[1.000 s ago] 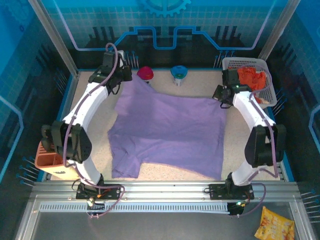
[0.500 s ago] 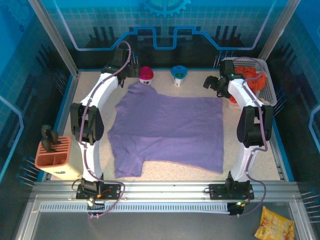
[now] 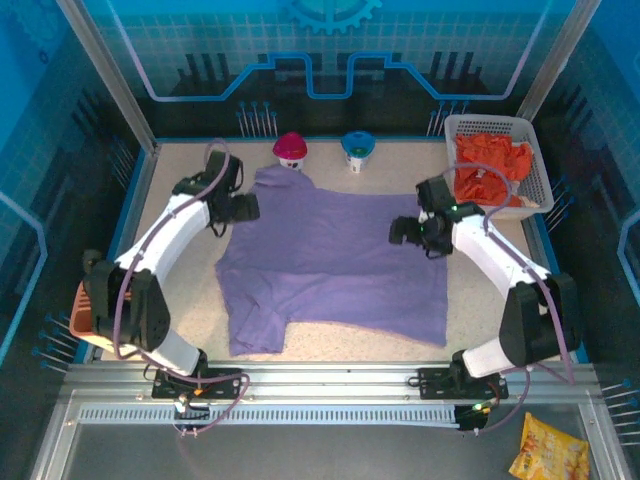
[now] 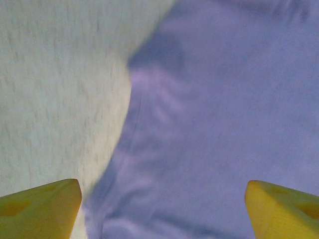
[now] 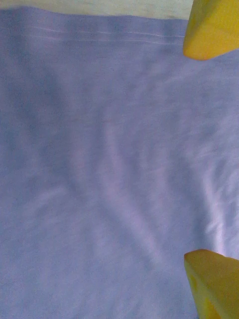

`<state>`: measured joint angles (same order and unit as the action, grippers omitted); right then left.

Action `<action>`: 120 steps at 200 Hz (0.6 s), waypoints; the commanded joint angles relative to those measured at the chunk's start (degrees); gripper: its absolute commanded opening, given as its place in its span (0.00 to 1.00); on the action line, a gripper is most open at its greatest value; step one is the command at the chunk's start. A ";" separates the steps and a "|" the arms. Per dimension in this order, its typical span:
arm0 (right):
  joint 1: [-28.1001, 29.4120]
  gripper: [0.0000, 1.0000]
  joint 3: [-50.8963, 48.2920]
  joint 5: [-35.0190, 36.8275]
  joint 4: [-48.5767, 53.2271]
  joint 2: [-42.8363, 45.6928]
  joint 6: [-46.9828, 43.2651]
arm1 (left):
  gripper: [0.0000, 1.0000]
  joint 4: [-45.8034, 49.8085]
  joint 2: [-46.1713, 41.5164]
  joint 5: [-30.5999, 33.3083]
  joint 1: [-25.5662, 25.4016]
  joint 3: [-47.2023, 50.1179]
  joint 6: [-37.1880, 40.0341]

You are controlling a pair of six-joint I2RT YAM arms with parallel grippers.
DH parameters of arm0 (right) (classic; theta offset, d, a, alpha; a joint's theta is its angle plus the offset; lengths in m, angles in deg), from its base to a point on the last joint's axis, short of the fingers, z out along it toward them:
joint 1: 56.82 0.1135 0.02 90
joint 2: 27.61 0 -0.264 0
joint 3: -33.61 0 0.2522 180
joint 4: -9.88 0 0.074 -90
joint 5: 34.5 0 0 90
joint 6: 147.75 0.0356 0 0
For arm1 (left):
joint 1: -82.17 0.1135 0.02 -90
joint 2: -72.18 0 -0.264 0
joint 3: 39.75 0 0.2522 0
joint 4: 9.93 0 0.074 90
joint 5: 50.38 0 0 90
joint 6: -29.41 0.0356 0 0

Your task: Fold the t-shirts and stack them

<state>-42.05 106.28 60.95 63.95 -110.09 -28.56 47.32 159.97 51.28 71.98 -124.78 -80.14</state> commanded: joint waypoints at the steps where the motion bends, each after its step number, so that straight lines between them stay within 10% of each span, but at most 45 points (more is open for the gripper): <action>1: 3.92 0.95 -6.27 -2.35 2.63 5.97 3.86 | 0.84 4.29 -6.30 -5.31 -2.10 7.88 -6.40; 49: 7.64 0.87 -18.70 -8.73 -2.83 8.51 11.65 | 0.81 -1.61 -12.68 -11.14 -8.04 22.00 -16.10; 120: 6.52 0.86 -14.71 -4.24 -6.16 -4.97 10.61 | 0.80 -12.24 2.46 -12.29 -8.67 21.85 -15.56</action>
<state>-35.10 88.58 54.46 59.80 -110.02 -17.85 39.12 157.63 40.16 63.15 -100.95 -95.51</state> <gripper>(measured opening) 0.864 0.804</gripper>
